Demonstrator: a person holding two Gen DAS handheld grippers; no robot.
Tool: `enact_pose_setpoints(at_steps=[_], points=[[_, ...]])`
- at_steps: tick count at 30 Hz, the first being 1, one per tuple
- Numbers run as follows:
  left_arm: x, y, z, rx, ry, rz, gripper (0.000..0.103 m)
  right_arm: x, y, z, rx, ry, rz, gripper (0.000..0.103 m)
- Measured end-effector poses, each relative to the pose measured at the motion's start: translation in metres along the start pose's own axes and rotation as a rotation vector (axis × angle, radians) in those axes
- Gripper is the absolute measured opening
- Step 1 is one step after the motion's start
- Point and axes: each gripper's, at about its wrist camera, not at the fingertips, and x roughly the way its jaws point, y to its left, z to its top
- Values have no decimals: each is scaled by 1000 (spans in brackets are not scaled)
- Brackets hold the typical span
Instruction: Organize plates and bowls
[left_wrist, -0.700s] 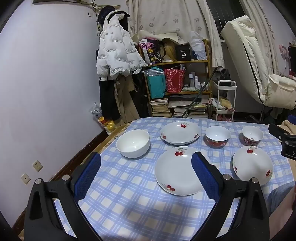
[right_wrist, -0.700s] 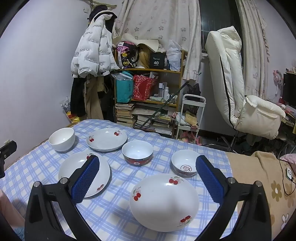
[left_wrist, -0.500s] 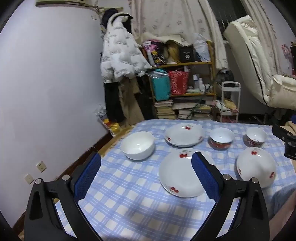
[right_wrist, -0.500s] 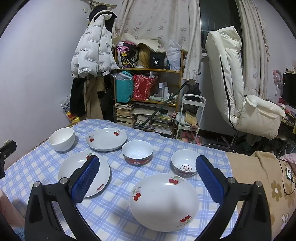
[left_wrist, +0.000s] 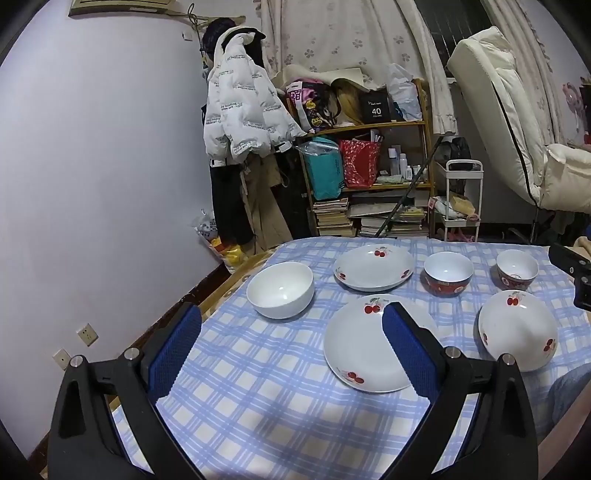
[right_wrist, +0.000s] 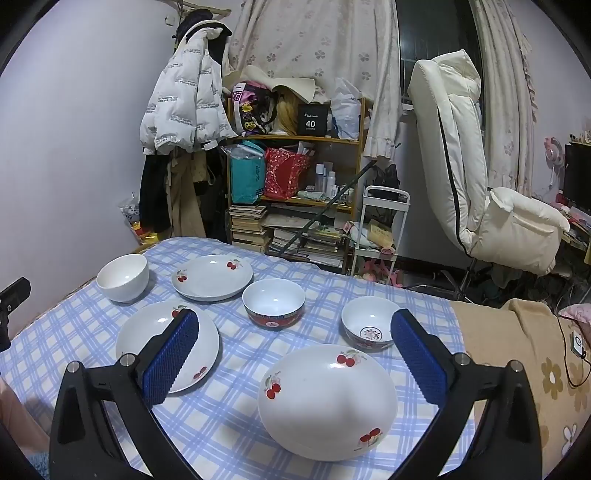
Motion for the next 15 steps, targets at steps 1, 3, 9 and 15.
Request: enact_pose_setpoints(at_steps=[1, 3, 9, 15], points=[[0, 0, 0, 1, 1, -2, 97, 0, 0, 0, 0, 1, 0, 103], [0, 0, 0, 2, 1, -4, 97, 0, 0, 0, 0, 1, 0, 103], [-1, -4, -1, 0, 7, -7, 97, 1, 0, 0, 1, 2, 0, 103], [-1, -6, -2, 3, 5, -7, 97, 2, 0, 0, 1, 3, 0, 103]])
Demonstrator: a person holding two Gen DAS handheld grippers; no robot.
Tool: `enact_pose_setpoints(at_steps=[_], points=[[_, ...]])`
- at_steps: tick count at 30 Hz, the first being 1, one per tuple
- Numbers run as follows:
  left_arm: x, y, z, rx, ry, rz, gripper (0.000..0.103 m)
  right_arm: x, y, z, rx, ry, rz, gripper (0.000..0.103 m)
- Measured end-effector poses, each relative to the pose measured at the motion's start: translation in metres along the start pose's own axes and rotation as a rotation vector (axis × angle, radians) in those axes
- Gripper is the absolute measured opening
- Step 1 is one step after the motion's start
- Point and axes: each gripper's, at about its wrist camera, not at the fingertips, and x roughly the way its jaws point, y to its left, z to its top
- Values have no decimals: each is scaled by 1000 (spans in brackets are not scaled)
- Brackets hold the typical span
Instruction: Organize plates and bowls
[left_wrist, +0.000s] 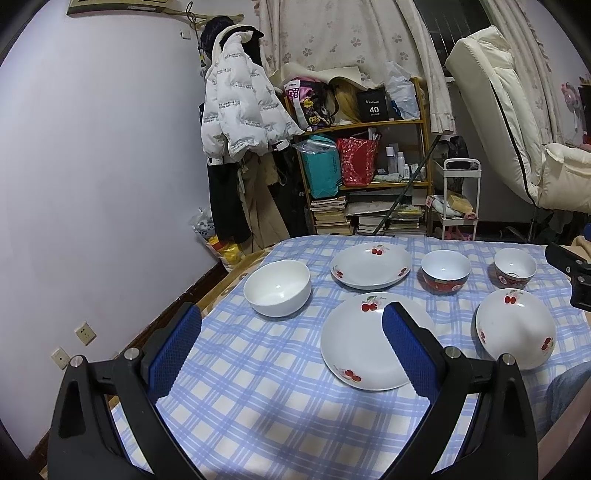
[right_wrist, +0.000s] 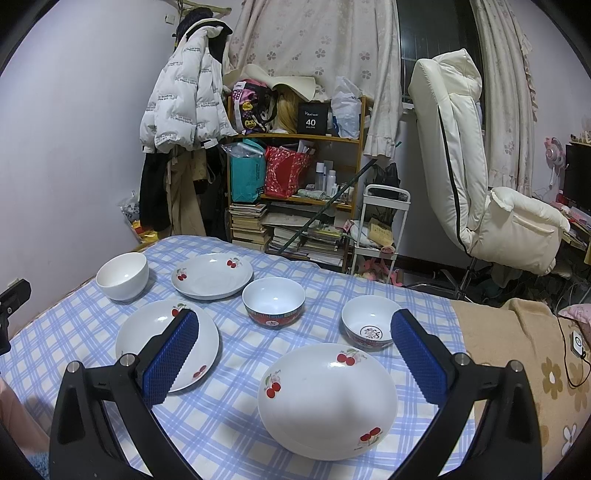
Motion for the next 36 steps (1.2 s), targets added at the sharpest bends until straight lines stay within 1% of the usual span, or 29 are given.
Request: enact_pose_setpoints(at_steps=[36], points=[[-1, 9, 2, -10, -10, 14, 97, 2, 1, -1, 0, 6, -3, 103]])
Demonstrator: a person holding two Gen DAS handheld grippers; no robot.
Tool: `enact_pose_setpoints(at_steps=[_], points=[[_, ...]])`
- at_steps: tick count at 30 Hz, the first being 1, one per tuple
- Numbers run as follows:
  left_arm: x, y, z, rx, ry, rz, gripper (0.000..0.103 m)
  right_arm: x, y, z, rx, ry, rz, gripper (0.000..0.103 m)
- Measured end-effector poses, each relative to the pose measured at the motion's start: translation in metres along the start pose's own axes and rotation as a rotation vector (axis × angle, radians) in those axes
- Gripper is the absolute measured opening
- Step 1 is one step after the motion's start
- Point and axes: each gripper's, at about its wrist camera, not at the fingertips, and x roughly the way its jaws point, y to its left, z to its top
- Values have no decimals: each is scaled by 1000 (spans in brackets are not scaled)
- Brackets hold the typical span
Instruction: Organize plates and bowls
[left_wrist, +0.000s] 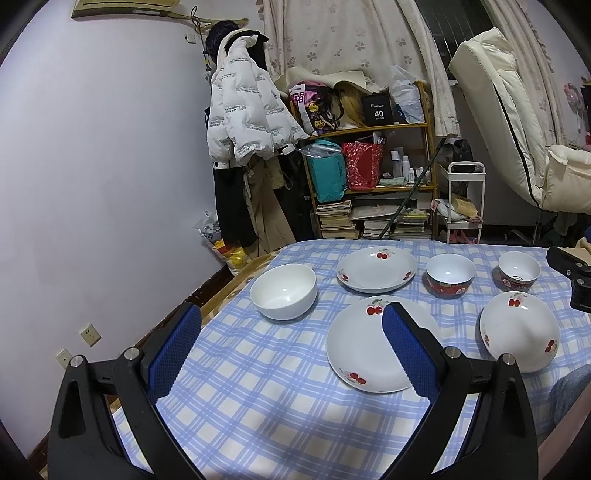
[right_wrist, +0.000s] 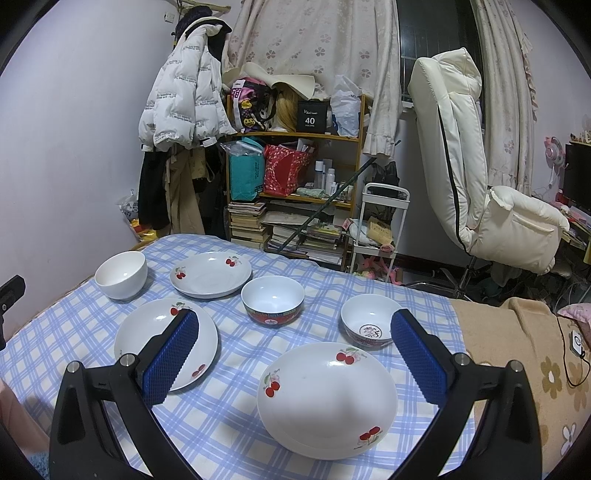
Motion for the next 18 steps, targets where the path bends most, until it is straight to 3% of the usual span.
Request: enact_pose_setpoints(at_steps=[18], points=[[-2, -2, 0, 5, 5, 8, 97, -1, -1, 0, -1, -3, -7, 103]])
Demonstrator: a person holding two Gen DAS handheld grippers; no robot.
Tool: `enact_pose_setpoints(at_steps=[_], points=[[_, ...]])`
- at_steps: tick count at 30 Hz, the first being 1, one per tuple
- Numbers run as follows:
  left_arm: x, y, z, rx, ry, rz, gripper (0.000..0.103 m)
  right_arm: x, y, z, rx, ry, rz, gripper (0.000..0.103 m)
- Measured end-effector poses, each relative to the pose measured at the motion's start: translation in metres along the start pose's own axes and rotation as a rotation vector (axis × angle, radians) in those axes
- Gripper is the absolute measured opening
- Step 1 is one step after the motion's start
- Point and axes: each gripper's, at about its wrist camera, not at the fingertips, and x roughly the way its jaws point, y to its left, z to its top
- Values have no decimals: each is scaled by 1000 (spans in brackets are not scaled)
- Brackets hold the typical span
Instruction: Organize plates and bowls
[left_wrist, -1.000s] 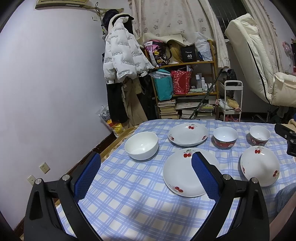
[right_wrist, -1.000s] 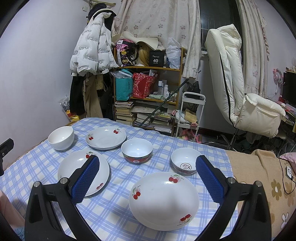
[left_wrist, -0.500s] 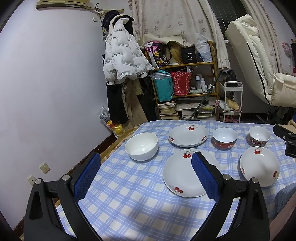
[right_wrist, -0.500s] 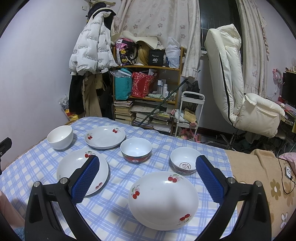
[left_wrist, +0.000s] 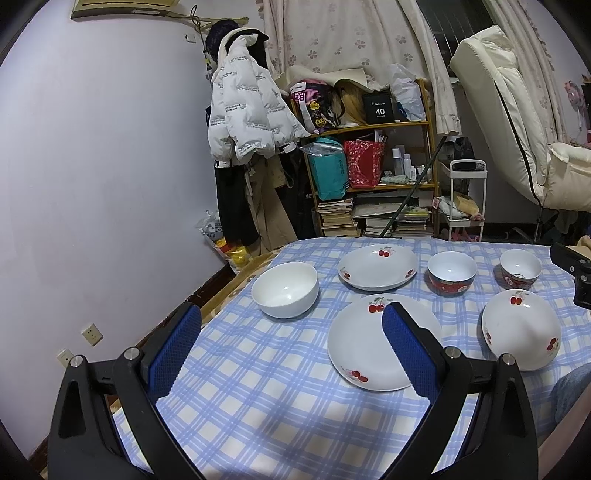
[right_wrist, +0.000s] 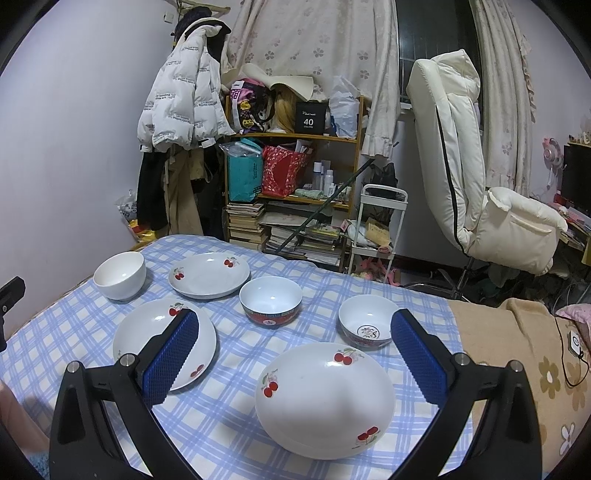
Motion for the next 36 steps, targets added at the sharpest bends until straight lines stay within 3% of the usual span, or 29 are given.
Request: enact_pose_setpoints(at_steps=[9, 22, 32, 36], points=[[2, 0, 0, -3, 28, -31, 97, 1, 1, 2, -4, -1, 5, 103], [29, -5, 39, 45, 141, -34, 97, 19, 5, 32, 21, -31, 97, 103], [99, -7, 58, 46, 272, -31, 97, 73, 24, 66, 80, 14, 176, 103], [134, 1, 47, -30, 348, -37, 97, 103, 34, 66, 65, 57, 193, 103]])
